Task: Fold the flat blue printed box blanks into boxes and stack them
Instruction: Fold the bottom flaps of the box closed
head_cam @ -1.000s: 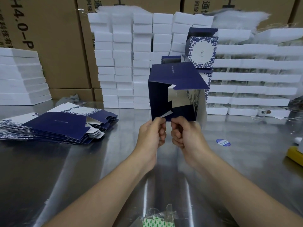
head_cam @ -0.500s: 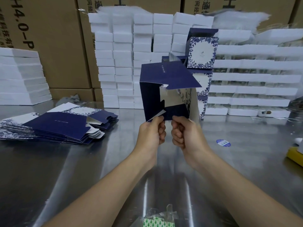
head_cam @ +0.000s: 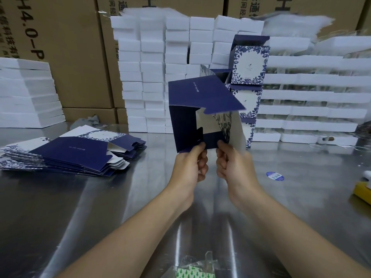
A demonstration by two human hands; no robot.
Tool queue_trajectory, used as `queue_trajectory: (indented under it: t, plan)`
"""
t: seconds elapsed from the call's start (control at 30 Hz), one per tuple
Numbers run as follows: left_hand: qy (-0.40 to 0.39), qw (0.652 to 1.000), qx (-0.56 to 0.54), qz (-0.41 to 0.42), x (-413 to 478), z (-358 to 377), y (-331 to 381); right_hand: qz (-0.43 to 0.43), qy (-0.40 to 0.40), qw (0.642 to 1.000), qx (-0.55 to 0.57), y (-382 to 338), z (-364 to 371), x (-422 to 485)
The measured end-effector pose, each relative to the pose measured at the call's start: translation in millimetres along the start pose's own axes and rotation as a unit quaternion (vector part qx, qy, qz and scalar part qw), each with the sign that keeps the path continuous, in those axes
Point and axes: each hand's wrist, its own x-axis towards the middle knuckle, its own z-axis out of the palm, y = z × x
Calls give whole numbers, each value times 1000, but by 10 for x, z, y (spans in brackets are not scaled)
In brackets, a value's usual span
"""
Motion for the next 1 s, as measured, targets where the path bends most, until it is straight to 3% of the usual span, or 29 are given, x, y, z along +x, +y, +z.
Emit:
queue_trajectory:
  t: [0.17,0.37,0.47,0.57,0.63,0.77,0.9,1.0]
  plan:
    - [-5,1000,12,4,-8,-7,23,-10,35,999,1,-6,-16,24]
    - [-23,1000,21,-4,-4,-9,21,2,-25,1000,-19,-15,-36,19]
    - [-8,1000,25,-1,-7,-20,28,10,3,999,-40,-31,-49,45]
    - [40,998,15,37,1,-70,76,19,35,999,-18,-98,-76,82]
    - [68,992,12,107,50,-145,120,10,49,998,-32,-135,-110,95]
    - [58,974,-1,219,142,-263,157,-23,21,997,-75,-159,-148,36]
    - [97,964,41,243,182,-316,56,-73,25,987,-140,-89,-230,94]
    - [96,972,-4,217,183,-308,19,-93,5,977,-193,-54,-220,84]
